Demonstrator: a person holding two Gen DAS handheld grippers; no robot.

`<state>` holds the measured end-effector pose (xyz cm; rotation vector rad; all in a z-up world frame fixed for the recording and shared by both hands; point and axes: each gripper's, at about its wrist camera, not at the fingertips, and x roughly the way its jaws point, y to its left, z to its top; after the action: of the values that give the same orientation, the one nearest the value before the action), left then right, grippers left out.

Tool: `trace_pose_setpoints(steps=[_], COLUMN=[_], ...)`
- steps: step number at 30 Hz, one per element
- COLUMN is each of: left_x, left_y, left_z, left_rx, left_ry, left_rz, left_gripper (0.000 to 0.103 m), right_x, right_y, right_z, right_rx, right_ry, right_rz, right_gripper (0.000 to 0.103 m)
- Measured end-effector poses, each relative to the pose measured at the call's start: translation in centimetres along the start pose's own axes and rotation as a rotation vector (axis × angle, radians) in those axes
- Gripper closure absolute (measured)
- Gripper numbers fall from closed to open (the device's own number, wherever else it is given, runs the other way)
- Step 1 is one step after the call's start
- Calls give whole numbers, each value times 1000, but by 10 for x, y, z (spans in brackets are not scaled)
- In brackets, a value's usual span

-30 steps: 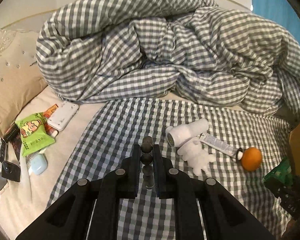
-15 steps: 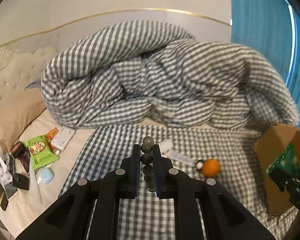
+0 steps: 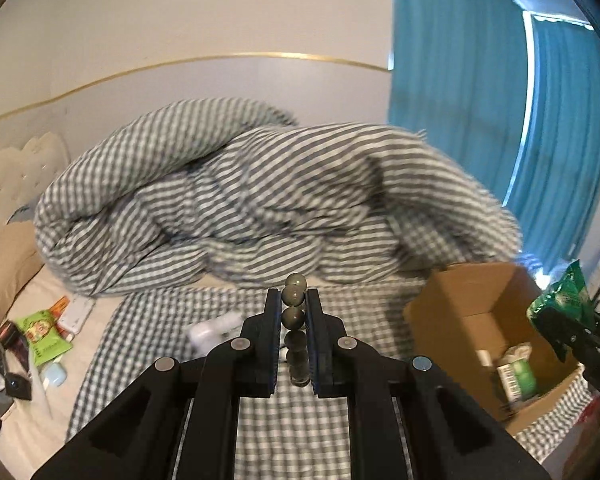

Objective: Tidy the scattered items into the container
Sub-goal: 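Carry the green packet and bracelet over the cardboard box and release both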

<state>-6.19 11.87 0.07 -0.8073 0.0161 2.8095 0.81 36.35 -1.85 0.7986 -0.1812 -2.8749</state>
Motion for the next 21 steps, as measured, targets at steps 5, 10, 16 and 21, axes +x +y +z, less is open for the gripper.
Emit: trace_pose_setpoints(steps=[5,10,16,21], left_x=[-2,0,6,14], left_y=[-52,-99,-147,-180], left_z=[4,11,16,17], left_rx=[38,69,106,144], left_ry=[-8,-14,-12,-5], left_rz=[-59,-114,-164,-187], left_gripper=[92,92,92,92], right_x=[-25,-43,-44,-35], right_y=[-34,-78,-127,-149], right_z=[-5,-5,-8,-14], right_rx=[18,57,94,119], right_ry=[-14,-27,-14,-3], right_rz=[-62,-122,-164,-166], right_gripper=[68,68,68,68])
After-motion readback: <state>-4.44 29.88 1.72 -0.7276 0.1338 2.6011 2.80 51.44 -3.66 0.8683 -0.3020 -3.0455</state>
